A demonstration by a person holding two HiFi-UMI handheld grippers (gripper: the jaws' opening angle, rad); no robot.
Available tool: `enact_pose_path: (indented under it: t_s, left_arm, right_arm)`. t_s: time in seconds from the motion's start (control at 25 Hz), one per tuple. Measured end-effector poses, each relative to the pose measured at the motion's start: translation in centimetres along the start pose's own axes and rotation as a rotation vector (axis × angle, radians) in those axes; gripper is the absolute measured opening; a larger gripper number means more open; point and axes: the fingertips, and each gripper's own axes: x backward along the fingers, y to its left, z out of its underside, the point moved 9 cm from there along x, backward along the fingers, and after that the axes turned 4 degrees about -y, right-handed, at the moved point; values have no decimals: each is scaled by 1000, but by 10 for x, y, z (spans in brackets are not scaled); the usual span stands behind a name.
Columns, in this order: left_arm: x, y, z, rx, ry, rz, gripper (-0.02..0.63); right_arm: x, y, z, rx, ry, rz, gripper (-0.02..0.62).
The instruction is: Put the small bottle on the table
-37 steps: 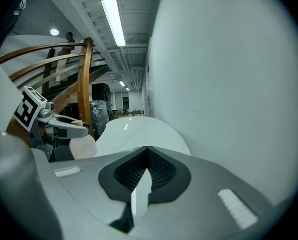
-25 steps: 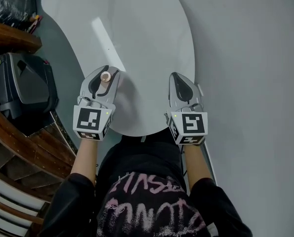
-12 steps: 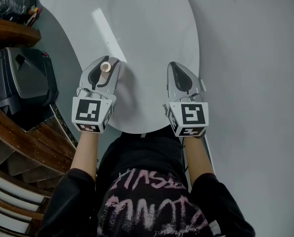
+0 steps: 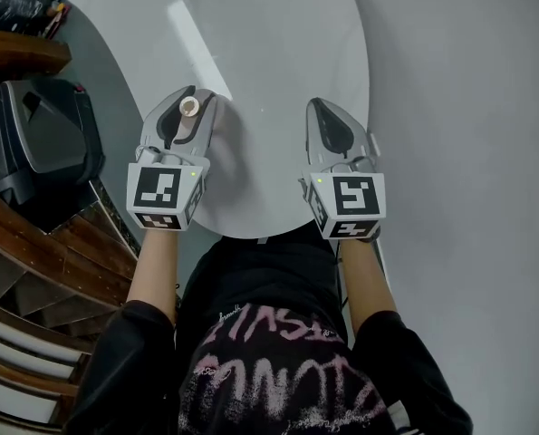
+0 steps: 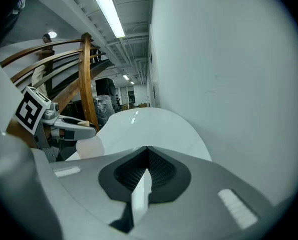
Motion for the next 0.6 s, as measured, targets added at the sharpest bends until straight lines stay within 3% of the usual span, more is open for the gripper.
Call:
enact_pose_path:
  t_s: [0.6]
  left_arm:
    - [-15,-5,5,-15,13,-8,135]
  right_arm:
    - [-8,-11,13,-18,11,-14,10]
